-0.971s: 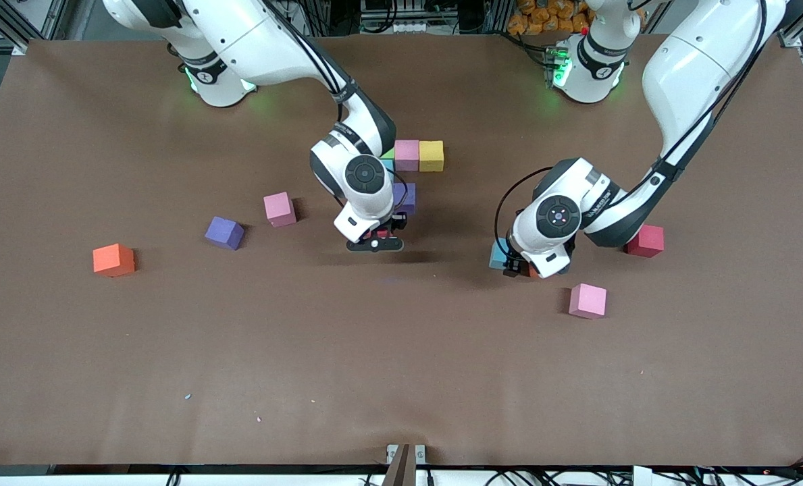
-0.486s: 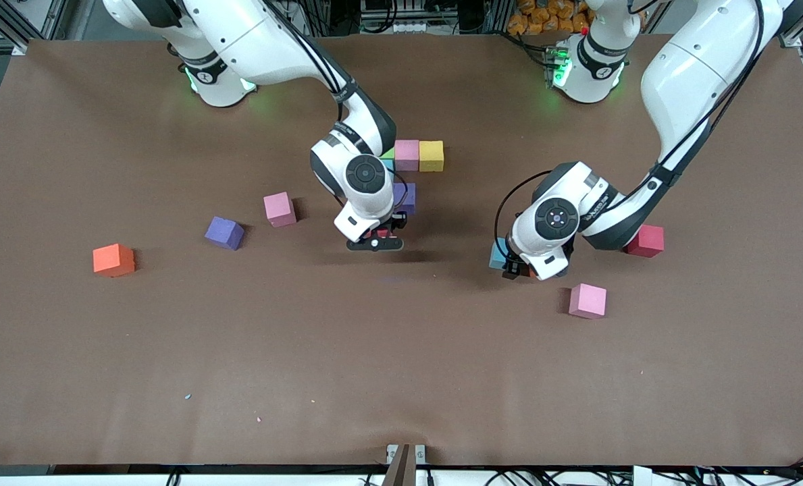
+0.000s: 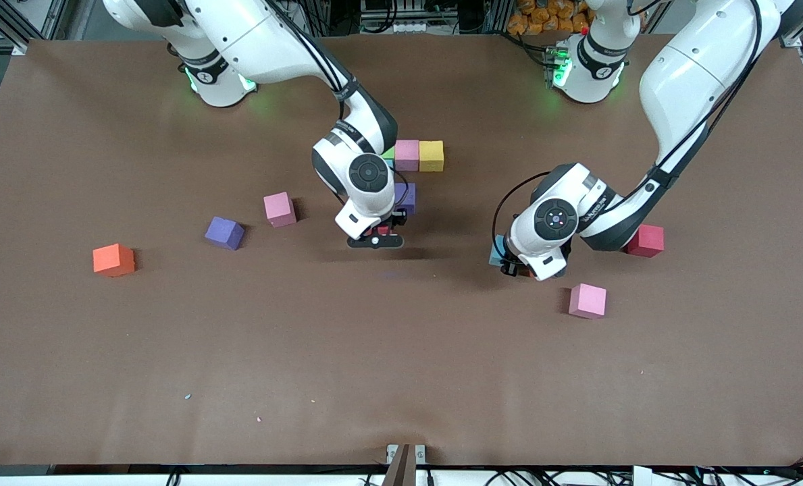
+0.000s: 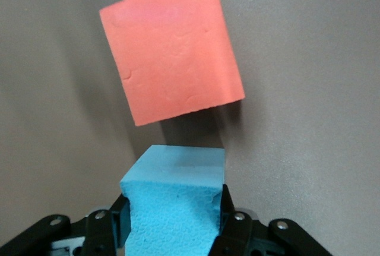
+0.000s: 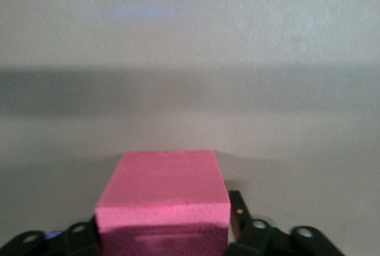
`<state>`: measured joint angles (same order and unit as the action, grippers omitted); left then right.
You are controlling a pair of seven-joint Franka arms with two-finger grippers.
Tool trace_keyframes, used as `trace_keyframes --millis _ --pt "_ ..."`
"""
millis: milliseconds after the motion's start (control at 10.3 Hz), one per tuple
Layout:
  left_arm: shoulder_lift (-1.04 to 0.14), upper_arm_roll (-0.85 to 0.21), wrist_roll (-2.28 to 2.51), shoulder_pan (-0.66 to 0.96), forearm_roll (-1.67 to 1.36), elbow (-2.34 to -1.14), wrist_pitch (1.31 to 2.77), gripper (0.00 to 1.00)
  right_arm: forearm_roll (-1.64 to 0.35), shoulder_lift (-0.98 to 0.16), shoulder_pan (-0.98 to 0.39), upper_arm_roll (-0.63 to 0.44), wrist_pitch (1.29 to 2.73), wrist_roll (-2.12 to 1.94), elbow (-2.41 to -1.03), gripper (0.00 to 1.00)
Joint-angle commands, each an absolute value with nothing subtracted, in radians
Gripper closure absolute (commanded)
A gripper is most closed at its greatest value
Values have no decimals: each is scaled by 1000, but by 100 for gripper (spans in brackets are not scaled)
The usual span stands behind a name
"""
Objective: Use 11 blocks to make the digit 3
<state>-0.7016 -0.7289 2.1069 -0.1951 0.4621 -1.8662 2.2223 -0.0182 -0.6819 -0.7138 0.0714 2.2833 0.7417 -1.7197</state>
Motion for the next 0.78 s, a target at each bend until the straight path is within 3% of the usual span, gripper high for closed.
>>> trace_keyframes --millis 0,486,680 --pt "-695 -733 2219 -189 485 -1873 2230 100 -8 -631 -723 67 2281 770 -1733 0" --pt "-680 -807 2489 -120 476 -1885 2215 100 -17 -462 -609 64 2117 667 -1739 0" --pt "-681 -810 2581 -72 476 -1896 2217 100 -14 -416 -559 63 2082 540 -1817 0"
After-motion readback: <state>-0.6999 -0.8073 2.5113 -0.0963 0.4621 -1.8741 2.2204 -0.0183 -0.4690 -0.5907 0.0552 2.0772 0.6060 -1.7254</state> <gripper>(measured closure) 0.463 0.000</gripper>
